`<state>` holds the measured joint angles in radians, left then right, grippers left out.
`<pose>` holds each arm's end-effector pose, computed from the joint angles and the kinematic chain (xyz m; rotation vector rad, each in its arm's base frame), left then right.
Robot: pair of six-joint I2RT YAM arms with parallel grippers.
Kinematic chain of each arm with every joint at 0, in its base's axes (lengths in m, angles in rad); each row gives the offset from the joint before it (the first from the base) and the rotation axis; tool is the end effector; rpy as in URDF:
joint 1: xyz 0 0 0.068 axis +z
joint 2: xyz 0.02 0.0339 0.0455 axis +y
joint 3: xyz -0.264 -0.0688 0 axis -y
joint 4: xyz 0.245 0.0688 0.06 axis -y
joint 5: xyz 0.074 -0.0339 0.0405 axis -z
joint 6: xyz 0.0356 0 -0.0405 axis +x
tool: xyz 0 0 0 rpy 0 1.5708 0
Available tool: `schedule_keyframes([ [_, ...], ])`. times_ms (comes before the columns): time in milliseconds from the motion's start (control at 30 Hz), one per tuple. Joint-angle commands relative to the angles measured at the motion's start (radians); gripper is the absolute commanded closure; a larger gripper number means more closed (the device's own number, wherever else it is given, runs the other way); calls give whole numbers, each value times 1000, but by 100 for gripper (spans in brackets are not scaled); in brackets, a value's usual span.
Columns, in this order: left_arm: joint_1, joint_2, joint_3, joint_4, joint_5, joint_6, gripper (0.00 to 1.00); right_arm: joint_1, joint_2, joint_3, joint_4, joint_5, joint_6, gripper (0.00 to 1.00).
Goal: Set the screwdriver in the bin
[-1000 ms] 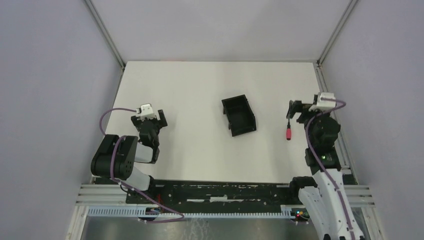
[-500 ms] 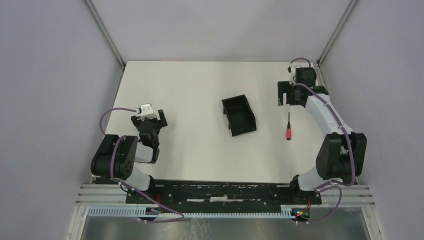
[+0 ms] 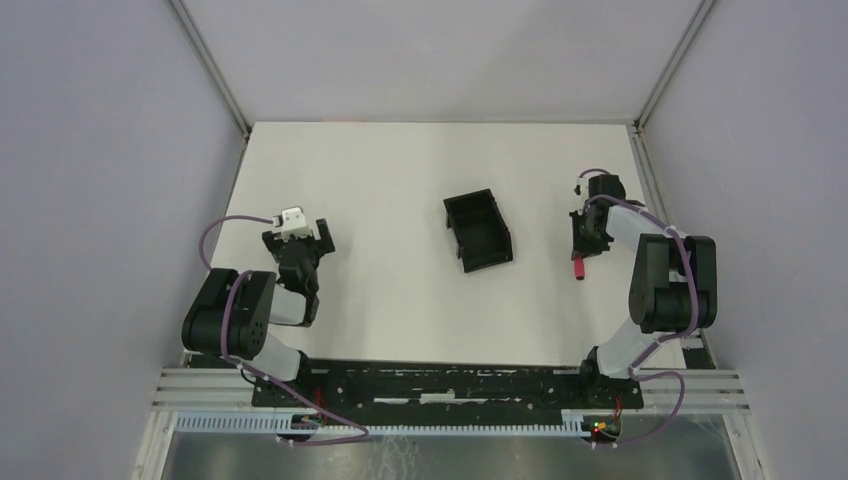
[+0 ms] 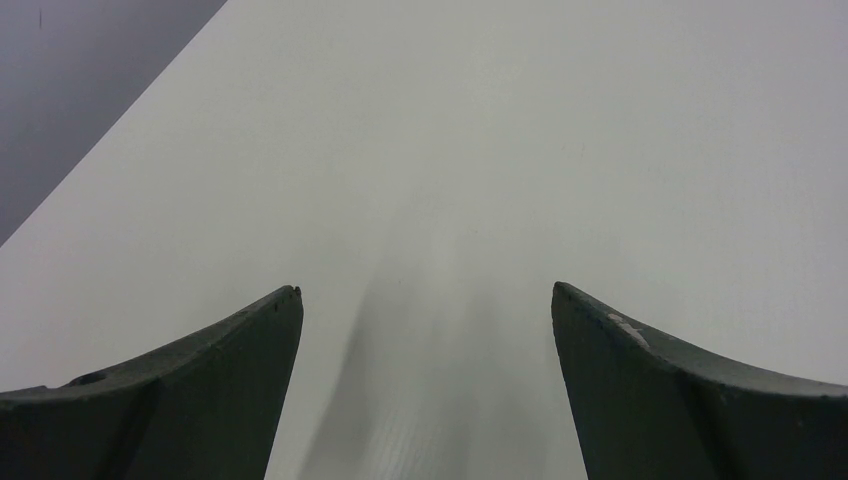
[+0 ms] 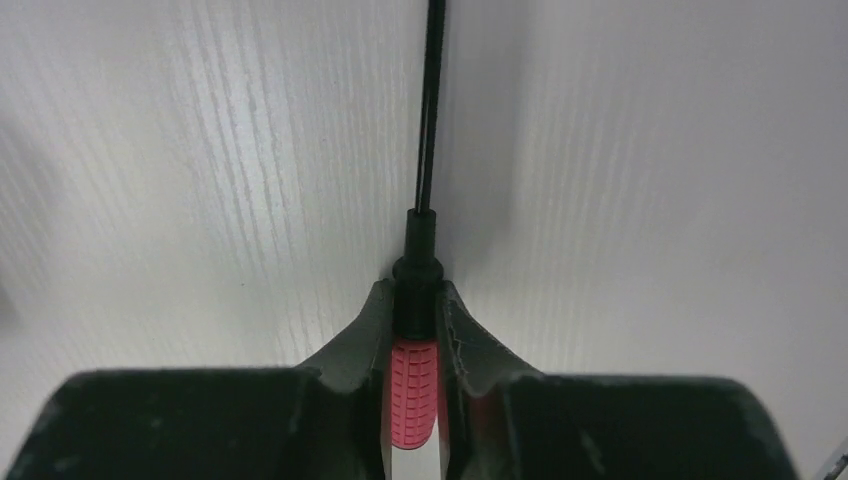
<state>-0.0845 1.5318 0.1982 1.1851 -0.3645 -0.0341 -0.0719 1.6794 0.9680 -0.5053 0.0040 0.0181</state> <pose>0.2319 -0.0069 0.1374 -0.2261 1.6996 0.2251 0.3106 -0.0225 0.1586 0.1264 2.7848 -0.0190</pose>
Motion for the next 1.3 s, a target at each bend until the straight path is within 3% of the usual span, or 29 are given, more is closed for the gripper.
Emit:
schedule_keyframes([
  [0,3,5,14,58,-8,-39,0,0,35,7,-12,-1,-23,100],
  [400,3,5,14,58,-7,-38,0,1,24,576,-477,18,-44,100],
  [600,2,6,14,59,-7,-38,0,61,-7,604,-394,-59,39,100],
  [833,3,5,14,59,-7,-38,0,443,11,625,-212,-71,24,100],
  [967,3,5,14,58,-7,-38,0,574,18,568,-102,-26,-72,100],
  [1267,2,5,14,59,-7,-39,0,638,57,407,23,72,-174,100],
])
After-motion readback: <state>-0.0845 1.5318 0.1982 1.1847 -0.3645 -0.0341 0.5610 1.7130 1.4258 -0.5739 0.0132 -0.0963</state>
